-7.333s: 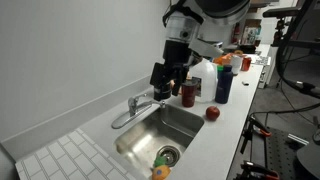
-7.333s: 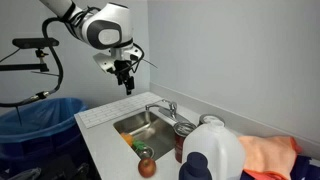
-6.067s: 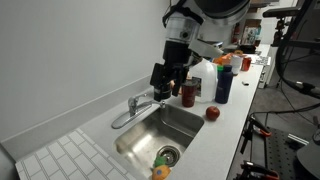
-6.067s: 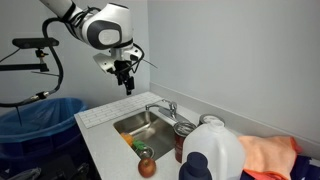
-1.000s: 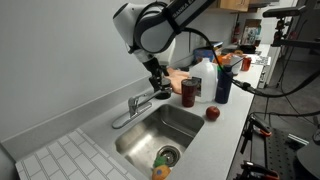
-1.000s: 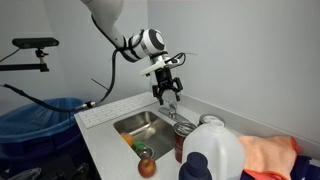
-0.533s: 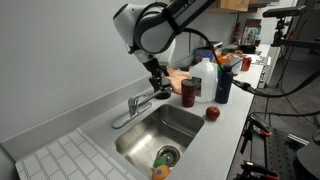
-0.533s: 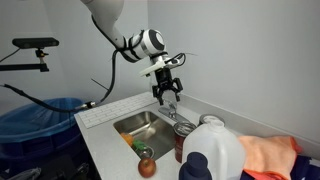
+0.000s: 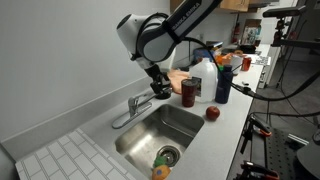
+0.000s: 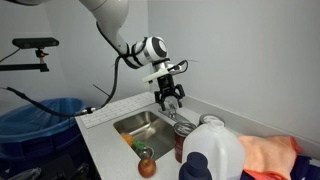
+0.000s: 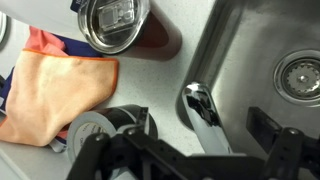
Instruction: Push the faucet to the right
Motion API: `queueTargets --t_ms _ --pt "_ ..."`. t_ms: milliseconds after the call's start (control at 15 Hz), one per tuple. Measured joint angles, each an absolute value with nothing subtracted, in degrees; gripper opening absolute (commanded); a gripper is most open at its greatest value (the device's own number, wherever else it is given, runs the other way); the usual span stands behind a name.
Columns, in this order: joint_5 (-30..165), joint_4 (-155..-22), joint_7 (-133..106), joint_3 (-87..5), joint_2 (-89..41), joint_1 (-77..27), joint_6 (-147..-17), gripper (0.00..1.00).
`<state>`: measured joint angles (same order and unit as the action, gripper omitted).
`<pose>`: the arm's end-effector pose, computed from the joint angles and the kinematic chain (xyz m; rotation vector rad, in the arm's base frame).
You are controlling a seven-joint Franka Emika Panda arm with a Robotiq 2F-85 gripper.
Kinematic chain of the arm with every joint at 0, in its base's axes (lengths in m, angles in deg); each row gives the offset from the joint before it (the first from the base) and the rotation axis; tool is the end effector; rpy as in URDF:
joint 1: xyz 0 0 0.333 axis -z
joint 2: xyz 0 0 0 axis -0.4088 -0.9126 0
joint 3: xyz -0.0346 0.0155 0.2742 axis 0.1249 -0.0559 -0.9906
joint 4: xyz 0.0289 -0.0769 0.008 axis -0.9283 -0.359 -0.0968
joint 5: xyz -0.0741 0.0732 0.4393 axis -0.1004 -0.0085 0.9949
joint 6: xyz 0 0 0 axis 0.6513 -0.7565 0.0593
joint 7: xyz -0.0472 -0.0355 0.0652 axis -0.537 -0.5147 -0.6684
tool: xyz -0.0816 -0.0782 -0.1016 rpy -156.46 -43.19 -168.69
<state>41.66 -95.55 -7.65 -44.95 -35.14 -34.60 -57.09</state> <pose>0.6519 0.0648 0.1815 2.6241 0.3102 -0.2767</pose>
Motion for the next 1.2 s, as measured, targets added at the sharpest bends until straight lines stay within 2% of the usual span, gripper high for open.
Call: queueTargets --t_ms 1200 --pt "31.07 -95.44 0.96 -42.0 -38.34 -34.5 -63.53 1.0"
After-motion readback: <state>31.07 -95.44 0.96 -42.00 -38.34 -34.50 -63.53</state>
